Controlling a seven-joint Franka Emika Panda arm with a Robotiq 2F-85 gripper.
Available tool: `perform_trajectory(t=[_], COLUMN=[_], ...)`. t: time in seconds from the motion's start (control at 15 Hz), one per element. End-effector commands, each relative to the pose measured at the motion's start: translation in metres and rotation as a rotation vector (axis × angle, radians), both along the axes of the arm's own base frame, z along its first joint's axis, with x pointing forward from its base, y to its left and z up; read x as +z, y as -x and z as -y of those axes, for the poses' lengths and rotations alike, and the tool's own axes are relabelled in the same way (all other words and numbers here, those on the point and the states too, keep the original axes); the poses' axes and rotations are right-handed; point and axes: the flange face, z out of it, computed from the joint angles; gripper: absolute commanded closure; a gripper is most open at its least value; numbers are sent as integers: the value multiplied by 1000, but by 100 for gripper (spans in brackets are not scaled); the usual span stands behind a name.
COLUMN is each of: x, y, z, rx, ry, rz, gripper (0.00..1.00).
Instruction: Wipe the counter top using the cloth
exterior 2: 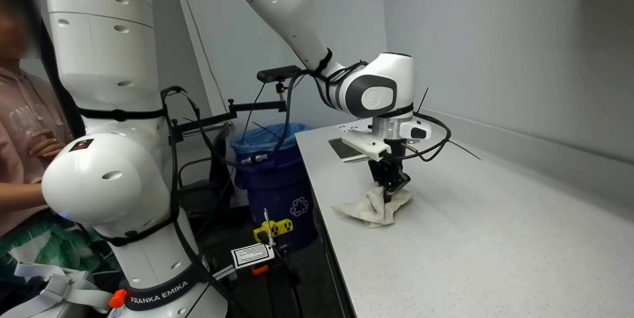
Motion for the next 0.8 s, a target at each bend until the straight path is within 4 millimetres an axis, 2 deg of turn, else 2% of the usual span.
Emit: perform_trajectory(t=[0.0,0.27,0.73], x=[41,82,163], y=[-2,3,35], z=[26,42,53], rx=[-3,-7,14], ry=[-9,-22,-14], rz=[39,61,50], gripper=[98,98,98])
